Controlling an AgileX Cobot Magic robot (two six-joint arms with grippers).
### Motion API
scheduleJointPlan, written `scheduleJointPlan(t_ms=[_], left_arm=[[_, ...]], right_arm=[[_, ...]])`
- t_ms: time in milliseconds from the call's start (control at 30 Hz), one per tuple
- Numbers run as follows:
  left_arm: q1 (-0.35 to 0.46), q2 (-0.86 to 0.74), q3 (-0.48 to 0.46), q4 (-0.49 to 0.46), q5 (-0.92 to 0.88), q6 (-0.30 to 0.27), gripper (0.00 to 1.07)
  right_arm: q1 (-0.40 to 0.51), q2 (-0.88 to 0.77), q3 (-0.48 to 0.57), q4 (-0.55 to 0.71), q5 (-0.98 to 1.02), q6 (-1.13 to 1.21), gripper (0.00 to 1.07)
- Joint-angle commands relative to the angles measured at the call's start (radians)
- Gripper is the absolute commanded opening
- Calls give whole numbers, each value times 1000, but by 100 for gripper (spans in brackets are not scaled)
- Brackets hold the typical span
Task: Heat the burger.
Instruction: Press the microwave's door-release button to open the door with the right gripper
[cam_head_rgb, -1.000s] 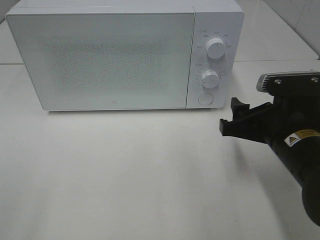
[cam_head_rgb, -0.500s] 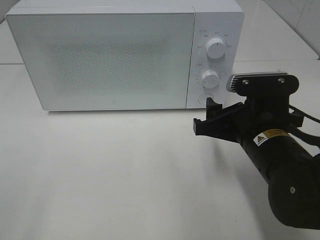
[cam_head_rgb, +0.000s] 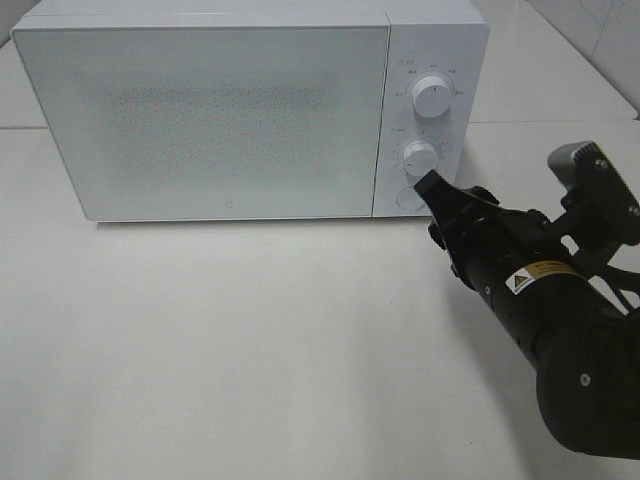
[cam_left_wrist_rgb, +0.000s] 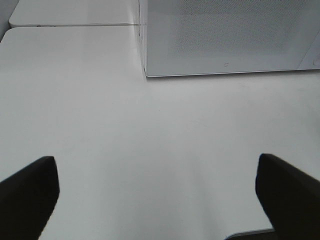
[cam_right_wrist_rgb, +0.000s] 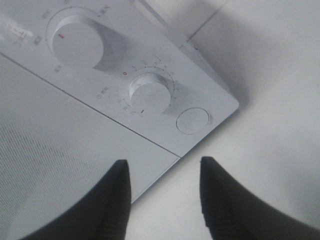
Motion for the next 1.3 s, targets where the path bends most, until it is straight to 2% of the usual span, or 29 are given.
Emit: scheduleJointPlan(t_ms=[33,67,100,233,367,567,833,1100,1300], left_arm=[[0,-16,3,0,-6,-6,100],[0,-16,3,0,-6,-6,100],[0,-16,3,0,-6,-6,100],[0,-16,3,0,-6,-6,100],[0,-16,3,0,-6,-6,100],[0,-16,3,0,-6,-6,100],[0,-16,3,0,-6,-6,100],[0,-17,3,0,-6,-6,100],[0,-17,3,0,-6,-6,100]], right_arm=[[1,1,-8,-1,17,187,33],[1,1,-8,-1,27,306,25],[1,1,-8,-1,33,363,22],[1,1,-8,-1,56,523,14],[1,1,-8,1,110,660,1],[-2,11,-13,38,132,676,0],[-4,88,-94,23,136,679,0],[-120,145,-184,-98,180,678,0],[-162,176,-225,-138,218,679,0]])
